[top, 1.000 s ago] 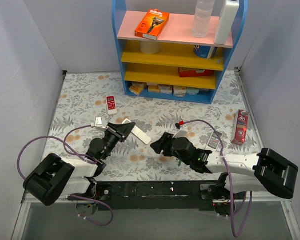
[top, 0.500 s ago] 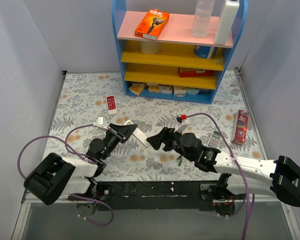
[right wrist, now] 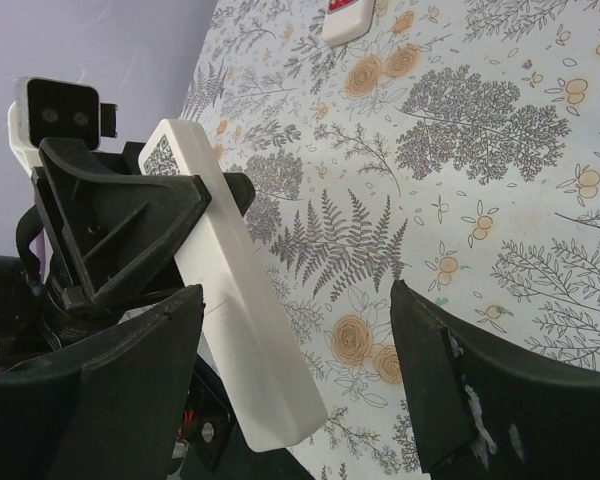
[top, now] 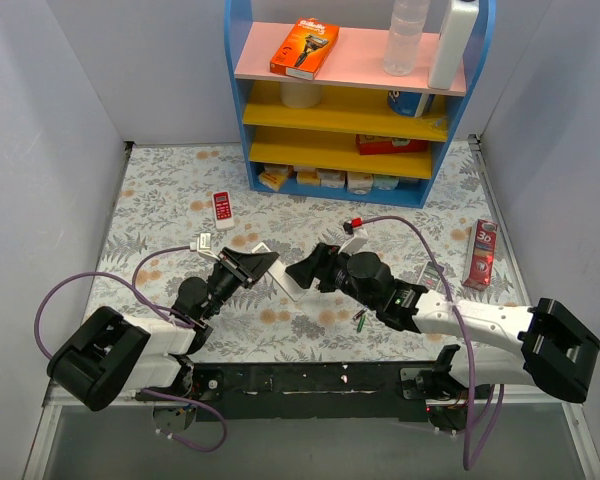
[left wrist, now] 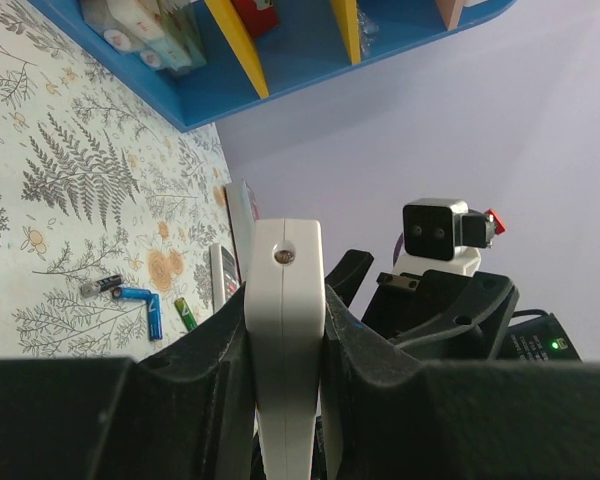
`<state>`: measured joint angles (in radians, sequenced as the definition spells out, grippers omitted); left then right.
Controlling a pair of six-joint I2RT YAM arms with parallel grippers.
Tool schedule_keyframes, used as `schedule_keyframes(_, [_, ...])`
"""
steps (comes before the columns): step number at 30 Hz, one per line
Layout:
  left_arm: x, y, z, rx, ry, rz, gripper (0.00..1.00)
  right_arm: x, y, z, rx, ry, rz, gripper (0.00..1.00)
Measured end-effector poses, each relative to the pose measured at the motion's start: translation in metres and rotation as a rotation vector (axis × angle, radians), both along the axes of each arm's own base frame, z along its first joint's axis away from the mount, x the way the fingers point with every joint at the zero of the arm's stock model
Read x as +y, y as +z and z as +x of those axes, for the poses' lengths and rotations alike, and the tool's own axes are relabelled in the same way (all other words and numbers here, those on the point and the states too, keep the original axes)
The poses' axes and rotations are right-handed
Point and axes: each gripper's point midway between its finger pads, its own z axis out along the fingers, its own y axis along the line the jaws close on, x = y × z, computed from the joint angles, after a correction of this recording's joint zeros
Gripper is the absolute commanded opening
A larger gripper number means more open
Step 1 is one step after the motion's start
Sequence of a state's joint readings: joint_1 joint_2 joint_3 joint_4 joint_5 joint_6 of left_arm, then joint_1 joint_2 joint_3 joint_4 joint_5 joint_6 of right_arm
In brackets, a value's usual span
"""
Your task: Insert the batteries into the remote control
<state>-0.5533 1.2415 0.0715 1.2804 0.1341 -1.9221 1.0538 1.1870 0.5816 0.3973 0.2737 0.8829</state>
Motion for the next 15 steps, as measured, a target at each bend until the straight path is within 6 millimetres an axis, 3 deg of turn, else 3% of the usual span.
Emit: schedule_keyframes(15, [-0.004,0.001,-0.005,-0.021,-0.033,0.015,0.00,0.012,-0.007,-0.006,0.062,0.063,0.010,0.75])
